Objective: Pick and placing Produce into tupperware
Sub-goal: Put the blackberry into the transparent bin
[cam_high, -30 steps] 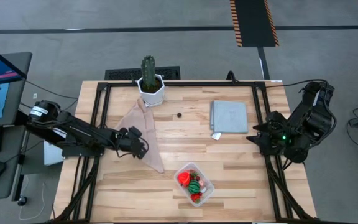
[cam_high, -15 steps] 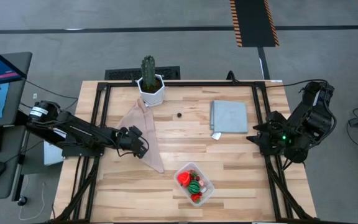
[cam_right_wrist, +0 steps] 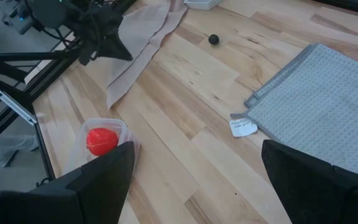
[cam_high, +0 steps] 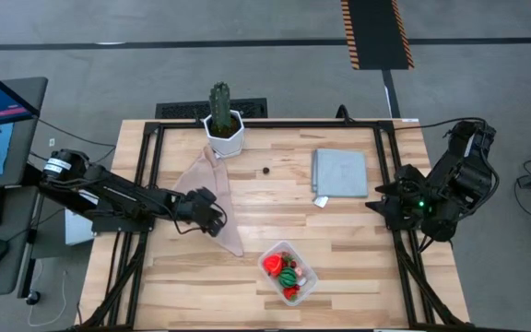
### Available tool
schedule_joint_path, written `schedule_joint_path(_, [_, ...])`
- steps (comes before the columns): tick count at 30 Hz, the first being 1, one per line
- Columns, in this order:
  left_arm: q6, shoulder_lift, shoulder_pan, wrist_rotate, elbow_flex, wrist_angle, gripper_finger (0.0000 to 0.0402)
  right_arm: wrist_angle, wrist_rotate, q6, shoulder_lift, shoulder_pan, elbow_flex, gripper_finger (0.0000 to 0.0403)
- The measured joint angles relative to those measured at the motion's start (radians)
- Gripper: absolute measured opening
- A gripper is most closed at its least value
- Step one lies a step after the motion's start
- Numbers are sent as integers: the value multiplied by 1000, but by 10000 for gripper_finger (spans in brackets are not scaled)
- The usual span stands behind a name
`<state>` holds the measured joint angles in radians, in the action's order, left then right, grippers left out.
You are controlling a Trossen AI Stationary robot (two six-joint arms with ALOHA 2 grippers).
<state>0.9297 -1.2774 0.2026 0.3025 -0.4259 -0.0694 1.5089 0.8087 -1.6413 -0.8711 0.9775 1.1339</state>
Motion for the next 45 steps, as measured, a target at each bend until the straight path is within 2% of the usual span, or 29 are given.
schedule_joint_path(9, [-33,0,30,-107,0,385,40,0,0,0,0,0,0,372])
schedule_joint_path(15, [-42,0,53,-114,0,557,40,0,0,0,0,0,0,372])
schedule_joint_path(20, [-47,-20,71,-97,-30,565,41,0,0,0,0,0,0,372])
schedule_joint_path(25, [-98,-157,105,-128,-139,622,41,0,0,0,0,0,0,372])
schedule_joint_path(35, [-272,-503,140,-348,-488,625,41,0,0,0,0,0,0,372])
schedule_joint_path(39, [-303,-565,139,-389,-572,558,42,0,0,0,0,0,0,372])
schedule_joint_path(45, [-352,-592,133,-356,-611,461,71,0,0,0,0,0,0,372])
